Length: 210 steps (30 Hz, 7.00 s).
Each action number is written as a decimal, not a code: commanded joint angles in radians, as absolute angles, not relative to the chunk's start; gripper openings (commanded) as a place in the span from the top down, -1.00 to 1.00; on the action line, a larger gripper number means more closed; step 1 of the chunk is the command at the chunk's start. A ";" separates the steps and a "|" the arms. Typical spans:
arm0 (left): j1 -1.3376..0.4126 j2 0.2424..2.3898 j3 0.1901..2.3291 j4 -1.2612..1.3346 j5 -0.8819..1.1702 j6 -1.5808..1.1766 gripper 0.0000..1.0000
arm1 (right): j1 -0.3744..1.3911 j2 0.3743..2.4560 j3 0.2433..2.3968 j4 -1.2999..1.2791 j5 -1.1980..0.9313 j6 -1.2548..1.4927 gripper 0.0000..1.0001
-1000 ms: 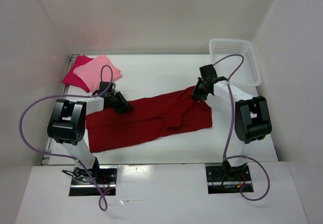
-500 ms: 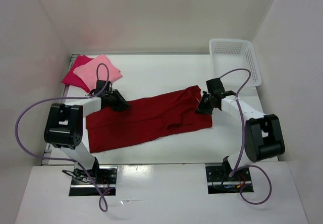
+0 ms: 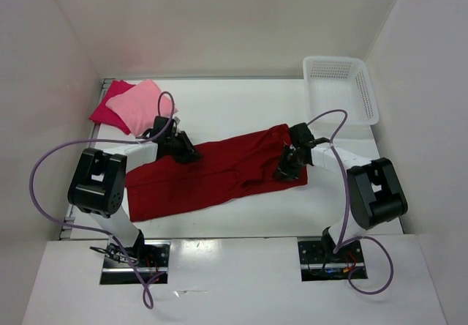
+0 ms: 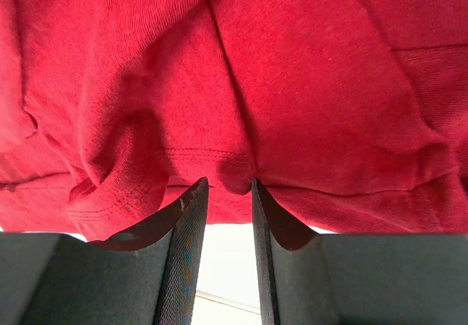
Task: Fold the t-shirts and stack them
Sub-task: Fold the other side of the tshirt into a rectangle
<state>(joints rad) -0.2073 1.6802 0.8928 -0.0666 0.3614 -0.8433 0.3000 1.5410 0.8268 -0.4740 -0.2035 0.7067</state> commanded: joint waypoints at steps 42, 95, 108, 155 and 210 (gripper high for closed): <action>-0.137 1.769 0.943 -0.058 0.341 -0.810 0.38 | 0.232 1.269 0.952 -0.995 0.008 0.744 0.95; -0.064 1.898 1.000 -0.114 0.419 -0.746 0.29 | 0.210 2.064 1.563 -0.402 0.169 0.681 0.51; -0.064 1.873 0.991 -0.104 0.419 -0.755 0.29 | 0.210 2.123 1.603 -0.374 -0.011 0.630 0.31; -0.211 1.628 1.005 -0.144 0.345 -0.759 0.20 | 0.256 1.878 1.369 -0.419 -0.164 0.574 0.95; -0.600 1.709 0.900 -0.043 0.428 -1.143 0.59 | 0.256 2.115 1.525 -0.414 -0.103 0.574 0.24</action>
<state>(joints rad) -0.6029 1.7451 0.9241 -0.0704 0.3920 -1.0927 0.2630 2.0853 1.4853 -0.4339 -0.1455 0.5720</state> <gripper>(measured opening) 0.198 0.380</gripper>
